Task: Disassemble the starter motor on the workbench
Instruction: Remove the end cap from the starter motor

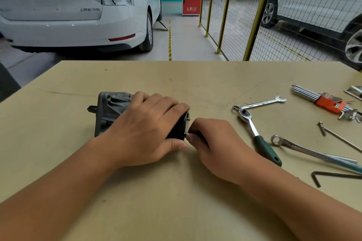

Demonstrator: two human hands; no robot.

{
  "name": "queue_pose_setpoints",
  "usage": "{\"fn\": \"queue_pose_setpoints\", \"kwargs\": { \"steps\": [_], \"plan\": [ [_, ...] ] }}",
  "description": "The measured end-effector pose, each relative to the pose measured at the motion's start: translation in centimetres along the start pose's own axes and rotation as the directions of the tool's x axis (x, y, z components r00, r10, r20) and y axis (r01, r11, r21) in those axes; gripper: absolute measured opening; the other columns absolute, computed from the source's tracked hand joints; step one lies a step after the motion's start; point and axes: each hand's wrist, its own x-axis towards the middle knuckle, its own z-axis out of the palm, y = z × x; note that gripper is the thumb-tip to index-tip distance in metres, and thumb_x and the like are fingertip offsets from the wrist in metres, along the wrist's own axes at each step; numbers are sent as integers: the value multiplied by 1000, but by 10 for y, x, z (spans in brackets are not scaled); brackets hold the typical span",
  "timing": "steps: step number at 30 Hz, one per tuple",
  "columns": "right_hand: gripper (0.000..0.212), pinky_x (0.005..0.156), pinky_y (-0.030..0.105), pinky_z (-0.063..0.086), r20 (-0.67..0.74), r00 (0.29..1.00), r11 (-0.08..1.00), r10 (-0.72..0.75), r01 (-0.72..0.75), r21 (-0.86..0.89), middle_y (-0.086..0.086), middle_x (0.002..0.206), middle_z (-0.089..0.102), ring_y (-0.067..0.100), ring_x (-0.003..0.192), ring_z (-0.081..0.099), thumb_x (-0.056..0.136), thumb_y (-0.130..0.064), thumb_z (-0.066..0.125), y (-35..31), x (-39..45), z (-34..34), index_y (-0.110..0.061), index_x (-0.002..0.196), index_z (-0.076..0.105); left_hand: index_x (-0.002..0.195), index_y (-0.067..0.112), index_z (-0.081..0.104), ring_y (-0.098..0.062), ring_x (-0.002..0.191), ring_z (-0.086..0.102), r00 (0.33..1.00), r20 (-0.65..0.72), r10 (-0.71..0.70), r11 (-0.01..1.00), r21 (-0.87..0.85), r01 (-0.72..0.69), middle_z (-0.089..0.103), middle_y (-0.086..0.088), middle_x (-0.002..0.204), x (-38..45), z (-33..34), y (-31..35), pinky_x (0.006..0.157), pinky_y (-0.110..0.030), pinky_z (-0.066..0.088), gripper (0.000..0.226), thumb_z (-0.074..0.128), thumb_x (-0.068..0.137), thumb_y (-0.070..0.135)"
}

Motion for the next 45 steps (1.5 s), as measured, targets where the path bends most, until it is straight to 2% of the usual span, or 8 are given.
{"fn": "queue_pose_setpoints", "kwargs": {
  "steps": [10,14,18,21,26,30,38,45],
  "plan": [
    [14,67,46,43,45,996,990,-80,85,-110,4,88,54,30,76,50,100,-27,50,-2,-2,15,-23,90,41,142,33,50,-24,117,62,958,221,-185,982,79,172,63,6,125,-5,-10,-3,95,-52,45,96,52,65,90],
    [19,64,41,40,22,996,993,-90,91,-79,-3,84,47,24,73,45,101,-27,51,-1,0,15,-28,87,37,126,16,64,-30,104,67,986,145,-85,996,39,80,68,-3,116,-7,-6,-8,89,-49,50,81,67,72,76],
    [11,63,39,45,-5,985,984,-175,174,-32,0,76,57,22,67,51,96,-20,64,-7,-2,-2,-16,87,63,123,9,65,-32,98,66,1000,8,-5,1000,-12,5,69,-7,112,-10,-3,-11,82,-49,52,76,69,79,70],
    [10,54,27,42,-134,964,973,-229,229,-13,-3,64,61,15,56,52,84,-15,77,-20,3,-32,-13,77,70,122,8,66,-30,94,65,987,-126,-104,982,-168,82,69,-4,109,-9,-8,-12,79,-46,52,76,70,79,71],
    [18,45,30,44,-224,966,903,-128,207,376,3,59,63,16,49,55,71,-8,88,-43,39,-89,-15,67,71,128,12,64,-25,99,67,883,-165,-438,721,-652,236,68,1,112,5,-28,-5,82,-47,54,73,71,77,64],
    [21,42,29,35,-207,972,608,-109,229,760,29,59,52,26,45,42,72,-6,87,-39,56,-97,2,70,69,129,25,64,-24,108,70,841,-93,-532,447,-875,186,72,3,116,21,-34,-1,89,-48,58,58,76,80,53],
    [12,44,29,41,-310,949,584,-55,282,761,19,66,61,26,52,49,78,-21,82,-32,89,-98,-11,82,79,126,14,67,-25,105,75,869,99,-486,134,-973,186,77,-6,110,56,-29,-33,88,-40,61,43,76,88,32],
    [38,45,31,45,-383,907,546,176,234,804,18,64,61,23,51,58,80,-2,81,-4,102,-80,-11,111,61,111,18,73,-28,94,75,884,243,-400,297,-878,375,77,-6,99,82,-13,-54,87,-59,59,47,66,87,58]
  ]
}}
